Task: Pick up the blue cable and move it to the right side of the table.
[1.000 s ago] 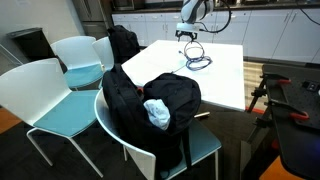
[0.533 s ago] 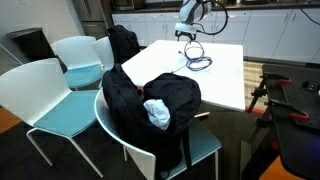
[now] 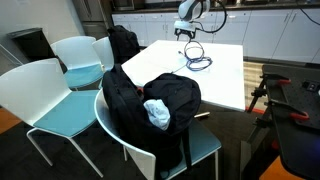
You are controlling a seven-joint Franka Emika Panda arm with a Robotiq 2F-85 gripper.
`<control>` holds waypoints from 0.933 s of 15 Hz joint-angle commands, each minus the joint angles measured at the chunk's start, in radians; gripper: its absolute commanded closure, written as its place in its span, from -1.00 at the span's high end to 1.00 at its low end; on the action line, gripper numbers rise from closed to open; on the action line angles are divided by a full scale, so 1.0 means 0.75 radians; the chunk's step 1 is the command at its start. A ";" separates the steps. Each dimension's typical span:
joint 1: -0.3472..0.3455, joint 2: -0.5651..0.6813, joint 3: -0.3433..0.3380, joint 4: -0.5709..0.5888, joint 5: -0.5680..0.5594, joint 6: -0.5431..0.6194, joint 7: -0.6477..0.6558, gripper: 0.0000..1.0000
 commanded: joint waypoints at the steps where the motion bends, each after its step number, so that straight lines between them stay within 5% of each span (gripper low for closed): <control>1: -0.018 0.075 0.044 0.114 0.017 -0.010 -0.040 1.00; 14: 0.033 0.291 0.022 0.355 -0.067 -0.184 -0.010 1.00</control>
